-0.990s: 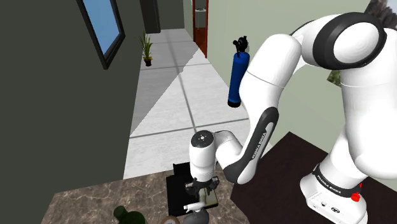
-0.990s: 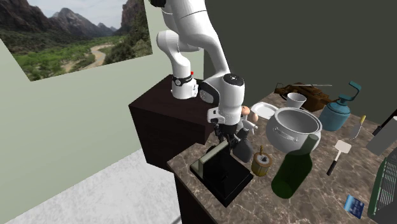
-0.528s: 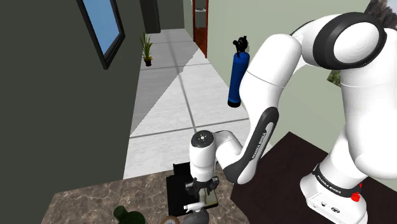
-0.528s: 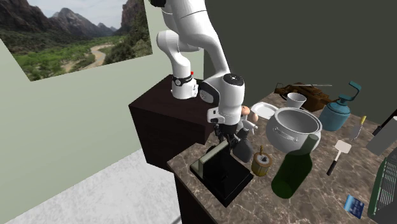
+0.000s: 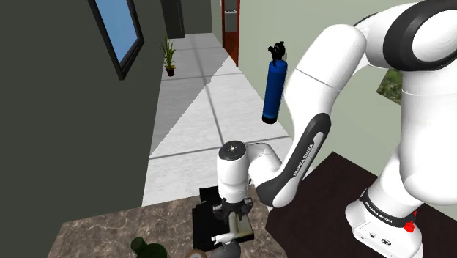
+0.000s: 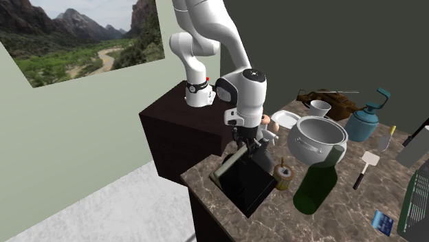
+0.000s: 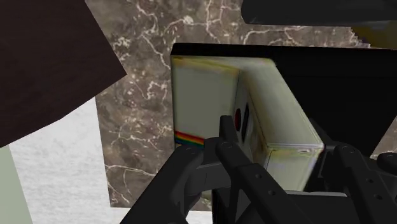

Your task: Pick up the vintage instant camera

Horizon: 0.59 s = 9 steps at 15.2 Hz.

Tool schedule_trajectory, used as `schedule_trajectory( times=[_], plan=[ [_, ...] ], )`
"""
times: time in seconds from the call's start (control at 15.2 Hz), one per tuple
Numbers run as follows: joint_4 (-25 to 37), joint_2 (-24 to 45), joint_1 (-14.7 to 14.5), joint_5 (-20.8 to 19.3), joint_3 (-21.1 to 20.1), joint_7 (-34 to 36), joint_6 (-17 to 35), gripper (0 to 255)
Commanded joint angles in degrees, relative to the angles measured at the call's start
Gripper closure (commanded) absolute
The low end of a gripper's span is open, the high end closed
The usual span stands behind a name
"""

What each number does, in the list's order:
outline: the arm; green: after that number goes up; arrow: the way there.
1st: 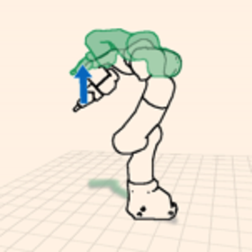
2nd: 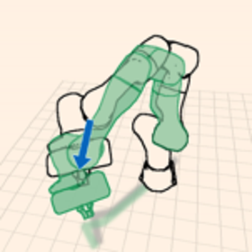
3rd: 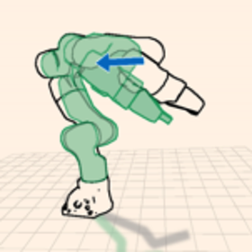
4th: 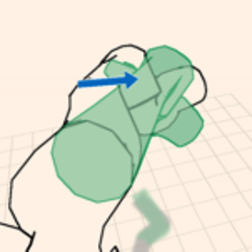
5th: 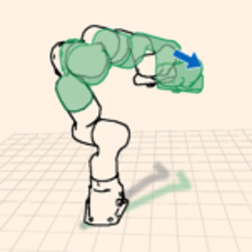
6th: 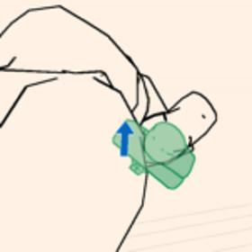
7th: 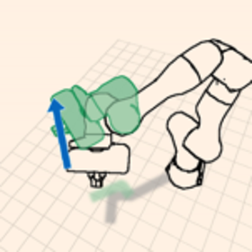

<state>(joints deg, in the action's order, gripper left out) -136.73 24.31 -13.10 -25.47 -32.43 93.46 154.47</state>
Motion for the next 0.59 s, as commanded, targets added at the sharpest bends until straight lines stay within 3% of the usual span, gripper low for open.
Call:
schedule_trajectory(
  times=[0.0, 0.4, 0.53],
  plan=[
    [-0.56, -1.75, 1.31, 1.69, -1.69, -1.23, -0.93, 255],
    [-1.37, -6.64, 4.97, 7.42, -6.44, -5.18, -4.36, 255],
    [-1.39, -6.77, 5.04, 7.59, -6.54, -5.29, -4.44, 255]
  ],
)
